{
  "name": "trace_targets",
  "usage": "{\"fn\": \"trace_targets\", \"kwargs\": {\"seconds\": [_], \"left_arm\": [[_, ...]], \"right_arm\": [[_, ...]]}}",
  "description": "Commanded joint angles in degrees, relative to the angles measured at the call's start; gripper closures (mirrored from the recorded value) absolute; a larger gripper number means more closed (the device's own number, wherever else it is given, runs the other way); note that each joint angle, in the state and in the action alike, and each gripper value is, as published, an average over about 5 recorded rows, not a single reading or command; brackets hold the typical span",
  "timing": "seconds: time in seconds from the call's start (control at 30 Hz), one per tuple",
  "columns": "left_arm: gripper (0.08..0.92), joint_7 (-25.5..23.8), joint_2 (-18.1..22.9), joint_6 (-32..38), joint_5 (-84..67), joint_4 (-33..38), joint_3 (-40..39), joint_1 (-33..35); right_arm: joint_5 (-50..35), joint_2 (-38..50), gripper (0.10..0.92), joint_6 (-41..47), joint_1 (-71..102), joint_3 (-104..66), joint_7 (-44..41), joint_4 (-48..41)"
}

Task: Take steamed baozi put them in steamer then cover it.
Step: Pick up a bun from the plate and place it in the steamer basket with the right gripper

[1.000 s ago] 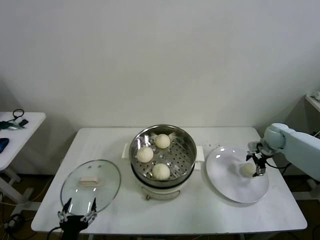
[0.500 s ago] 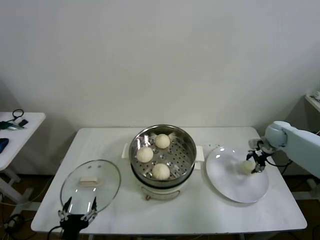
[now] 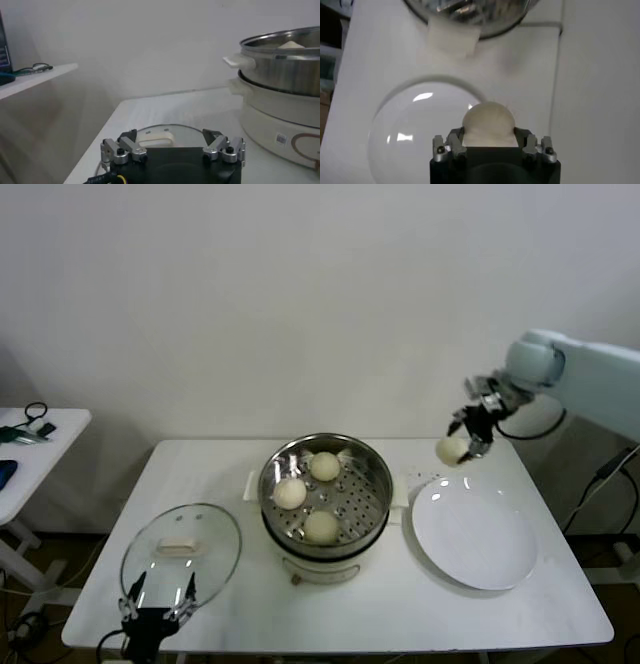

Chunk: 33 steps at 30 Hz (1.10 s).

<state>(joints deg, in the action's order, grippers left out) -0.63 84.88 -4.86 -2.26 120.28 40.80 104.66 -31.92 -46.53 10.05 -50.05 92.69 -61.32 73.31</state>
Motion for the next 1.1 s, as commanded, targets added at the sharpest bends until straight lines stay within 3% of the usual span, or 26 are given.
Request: {"fn": "trace_targets", "kwargs": {"seconds": [0.03,0.2,0.4,0.8,1.1], "left_arm": [[0.177,-0.1,-0.2,-0.1,-0.2,0.8,-0.1,-0.1],[0.177,-0.1,-0.2,-0.2,-0.2,1.2,0.1,0.0],[0.177,0.0,-0.3,0.0,-0.4,1.3,0.6,0.4],[0.177,-0.1,0.0,-0.1,-0.1,1.0,0.5,0.4],[0.177,-0.2,0.2,-0.2,-0.1,0.8,0.4,0.4]], "right_arm": [[-20.6,-11.6,0.347,7.5,-16.5,6.8,2.7,11.9],[-21.4,-17.1,0.347,10.8,-9.7,4.4,7.3,13.0],[-16.4,-20.4,0.347,12.5,0.0,3.9,10.3,9.5],[-5.5,-19.3,0.347,12.4,8.0,3.4,11.1,6.4],[-3.8,-19.1,0.347,12.0,9.4,2.9,11.2,4.8]]}}
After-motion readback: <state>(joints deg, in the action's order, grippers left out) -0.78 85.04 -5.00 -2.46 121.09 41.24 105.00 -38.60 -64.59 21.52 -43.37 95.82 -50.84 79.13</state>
